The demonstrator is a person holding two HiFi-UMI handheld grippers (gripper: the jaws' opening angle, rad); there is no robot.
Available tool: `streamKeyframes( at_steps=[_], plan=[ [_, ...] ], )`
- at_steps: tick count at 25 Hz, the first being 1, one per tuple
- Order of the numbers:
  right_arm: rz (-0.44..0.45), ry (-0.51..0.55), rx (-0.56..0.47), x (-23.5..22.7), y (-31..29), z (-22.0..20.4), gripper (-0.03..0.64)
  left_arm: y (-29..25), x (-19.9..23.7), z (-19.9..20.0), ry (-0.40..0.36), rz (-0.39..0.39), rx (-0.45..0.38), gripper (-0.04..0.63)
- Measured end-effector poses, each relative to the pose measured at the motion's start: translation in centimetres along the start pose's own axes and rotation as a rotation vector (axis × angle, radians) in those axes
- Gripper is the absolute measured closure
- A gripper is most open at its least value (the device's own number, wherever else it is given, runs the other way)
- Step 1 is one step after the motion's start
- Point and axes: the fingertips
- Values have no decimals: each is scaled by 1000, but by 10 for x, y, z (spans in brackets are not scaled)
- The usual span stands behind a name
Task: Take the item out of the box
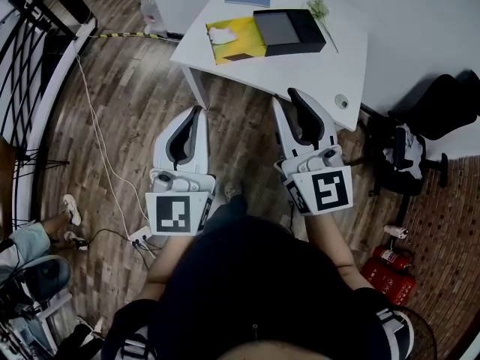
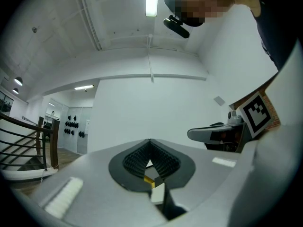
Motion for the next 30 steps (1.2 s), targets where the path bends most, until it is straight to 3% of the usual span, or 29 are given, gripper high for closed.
streamKeyframes(
  at_steps=[5,20,26,30],
  plan=[
    [-2,3,5,-7,-25,-4,520,-18,17,-8,17,1,-25,586],
    [60,8,19,-7,-75,-11,511,-34,50,-39,35,71,19,586],
    [147,29,7,-18,-115,-12,509,-59,68,-45,16,140,-14,586],
    [212,43,10,-32,-155,-14,506,-88,84,-57,10,182,26,586]
  ],
)
Point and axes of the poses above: the fingertips, and each gripper's own axes: y backward along the fingers, x to its left, z out of its top, and after that the axes turned 14 degrees about -y, right-handed
